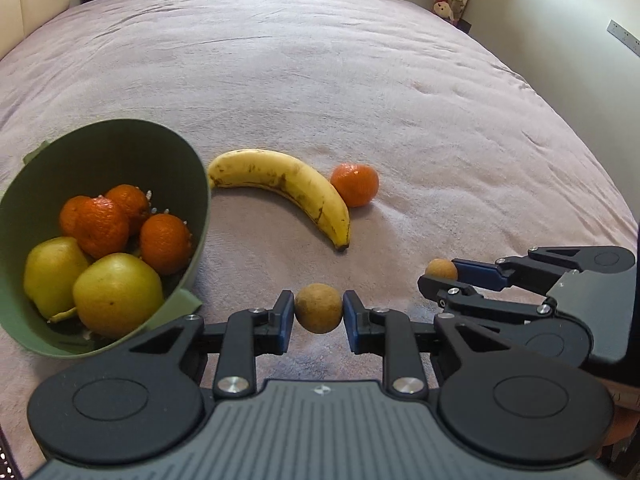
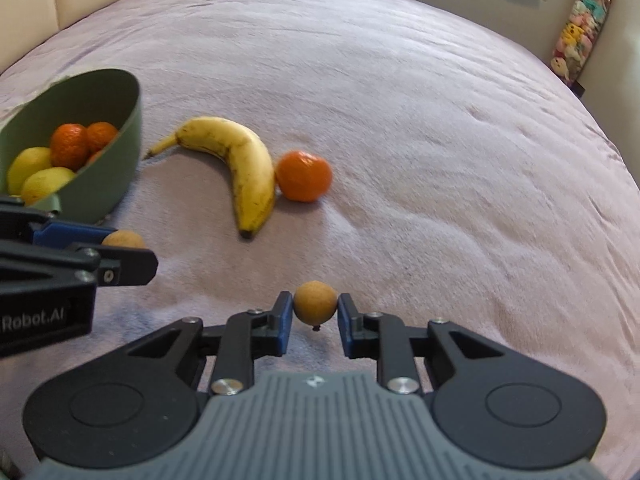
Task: Organize fruits
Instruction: 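Carry both small brown fruits over the green colander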
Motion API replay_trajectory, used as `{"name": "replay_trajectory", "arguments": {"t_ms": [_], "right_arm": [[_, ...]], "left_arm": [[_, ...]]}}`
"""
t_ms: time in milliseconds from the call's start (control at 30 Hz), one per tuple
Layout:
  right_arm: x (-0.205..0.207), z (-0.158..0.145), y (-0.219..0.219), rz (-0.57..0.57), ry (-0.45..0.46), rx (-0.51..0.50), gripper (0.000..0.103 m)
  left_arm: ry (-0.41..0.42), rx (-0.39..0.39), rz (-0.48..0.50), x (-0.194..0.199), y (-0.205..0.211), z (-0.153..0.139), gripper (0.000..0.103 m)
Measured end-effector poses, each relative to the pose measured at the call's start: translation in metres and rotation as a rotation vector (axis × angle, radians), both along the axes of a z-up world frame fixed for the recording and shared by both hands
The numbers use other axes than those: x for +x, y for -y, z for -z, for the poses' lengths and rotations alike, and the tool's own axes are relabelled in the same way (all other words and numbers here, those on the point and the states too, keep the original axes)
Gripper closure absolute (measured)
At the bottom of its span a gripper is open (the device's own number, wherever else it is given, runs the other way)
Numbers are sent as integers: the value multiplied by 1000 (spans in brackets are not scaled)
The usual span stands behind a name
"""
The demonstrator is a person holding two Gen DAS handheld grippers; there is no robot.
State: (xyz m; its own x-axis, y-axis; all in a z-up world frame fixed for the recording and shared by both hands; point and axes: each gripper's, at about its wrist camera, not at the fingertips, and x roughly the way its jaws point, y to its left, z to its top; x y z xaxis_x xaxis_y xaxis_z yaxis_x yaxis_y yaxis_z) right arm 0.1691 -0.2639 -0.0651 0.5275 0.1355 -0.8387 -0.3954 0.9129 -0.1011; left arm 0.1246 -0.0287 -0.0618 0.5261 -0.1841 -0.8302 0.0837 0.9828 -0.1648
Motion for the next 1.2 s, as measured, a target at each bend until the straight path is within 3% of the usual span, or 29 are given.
{"name": "replay_trajectory", "arguments": {"t_ms": [200,467,767,1033,1200], "right_arm": [[-7,-13,-7,-46,-5,8,83],[-8,-44,-20,-91,18,56,83],[4,-79,-64,-239,76,94,83],[15,-85,-110,-397,85,85,83],[24,-78,-131,-467,58,69,83]], "left_arm": [[-12,-7,-8,-2,-9,-14,74],[45,-31,-24,-5,-24,-41,74],[105,-47,-127,2,-61,-63,74],[109,-31,-230,15,-93,-68,74],[67,7,-254,22,-104,-61,74]]}}
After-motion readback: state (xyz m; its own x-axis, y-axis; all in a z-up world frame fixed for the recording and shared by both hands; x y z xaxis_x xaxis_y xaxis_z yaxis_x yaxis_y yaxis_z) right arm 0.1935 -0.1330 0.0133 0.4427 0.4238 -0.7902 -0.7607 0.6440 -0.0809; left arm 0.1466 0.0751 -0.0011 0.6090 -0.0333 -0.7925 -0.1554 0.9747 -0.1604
